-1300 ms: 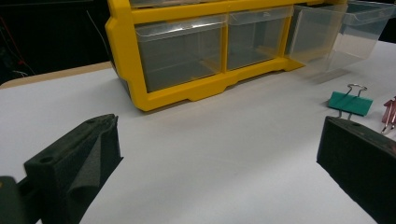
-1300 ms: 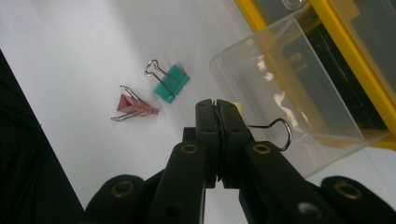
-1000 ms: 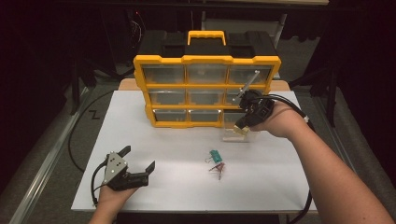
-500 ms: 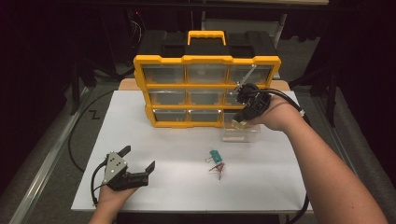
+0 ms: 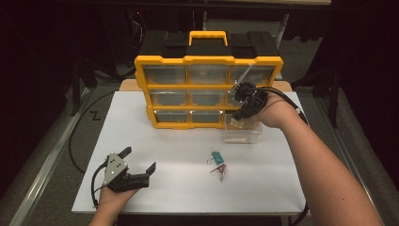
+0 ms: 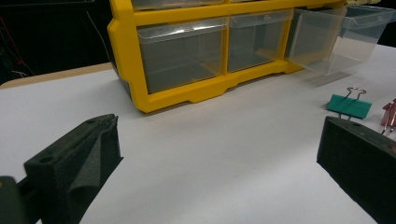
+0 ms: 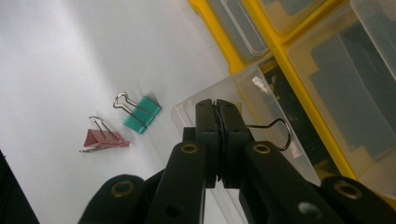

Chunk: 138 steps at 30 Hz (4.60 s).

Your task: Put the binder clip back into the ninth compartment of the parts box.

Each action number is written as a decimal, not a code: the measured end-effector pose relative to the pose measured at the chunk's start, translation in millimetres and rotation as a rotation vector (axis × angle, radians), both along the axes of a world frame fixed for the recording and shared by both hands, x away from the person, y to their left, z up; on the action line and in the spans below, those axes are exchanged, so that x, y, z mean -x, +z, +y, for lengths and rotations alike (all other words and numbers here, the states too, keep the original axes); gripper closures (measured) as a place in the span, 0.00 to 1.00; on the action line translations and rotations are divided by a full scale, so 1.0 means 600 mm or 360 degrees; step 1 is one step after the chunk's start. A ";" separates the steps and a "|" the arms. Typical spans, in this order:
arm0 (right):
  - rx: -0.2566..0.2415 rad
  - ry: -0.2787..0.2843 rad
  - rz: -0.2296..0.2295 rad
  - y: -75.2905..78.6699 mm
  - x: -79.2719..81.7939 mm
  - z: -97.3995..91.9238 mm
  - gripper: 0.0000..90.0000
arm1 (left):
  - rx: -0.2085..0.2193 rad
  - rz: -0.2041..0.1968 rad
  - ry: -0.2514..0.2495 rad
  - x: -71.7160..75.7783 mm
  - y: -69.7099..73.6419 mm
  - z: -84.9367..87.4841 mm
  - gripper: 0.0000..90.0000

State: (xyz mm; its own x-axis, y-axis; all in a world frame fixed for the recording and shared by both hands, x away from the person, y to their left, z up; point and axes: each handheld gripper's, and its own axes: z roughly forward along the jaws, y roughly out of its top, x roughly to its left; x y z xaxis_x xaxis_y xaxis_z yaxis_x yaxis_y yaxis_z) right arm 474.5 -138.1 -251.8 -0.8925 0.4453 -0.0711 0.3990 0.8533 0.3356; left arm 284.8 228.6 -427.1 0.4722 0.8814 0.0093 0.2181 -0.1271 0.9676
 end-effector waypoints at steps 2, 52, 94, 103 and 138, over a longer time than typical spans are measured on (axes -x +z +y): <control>0.0013 -0.0006 0.0003 -0.001 -0.002 0.001 1.00 | 0.0001 0.0001 -0.0001 0.000 0.000 0.001 0.00; 0.0036 -0.0061 0.0064 -0.049 -0.016 0.006 0.76 | 0.0015 -0.0007 -0.0003 -0.001 0.002 0.003 0.00; 0.0093 0.0018 0.0116 -0.069 0.080 -0.034 0.67 | -0.0002 -0.0010 -0.0014 0.000 0.001 -0.002 0.00; 0.0092 0.0027 0.0142 -0.088 0.091 -0.036 0.65 | -0.0002 -0.0010 -0.0016 0.000 0.001 -0.002 0.00; 0.0147 0.0021 0.0260 -0.190 0.128 -0.027 0.34 | -0.0007 -0.0008 -0.0028 0.000 0.001 -0.003 0.00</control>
State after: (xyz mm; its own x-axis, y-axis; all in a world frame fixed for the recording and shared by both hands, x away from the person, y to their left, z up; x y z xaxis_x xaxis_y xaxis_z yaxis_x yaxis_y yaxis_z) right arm 397.8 -154.1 -365.8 -0.9011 0.4321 0.0356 0.4307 0.8829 0.1872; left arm 284.6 226.9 -426.5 0.4877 0.8729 0.0159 0.2106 -0.1353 0.9681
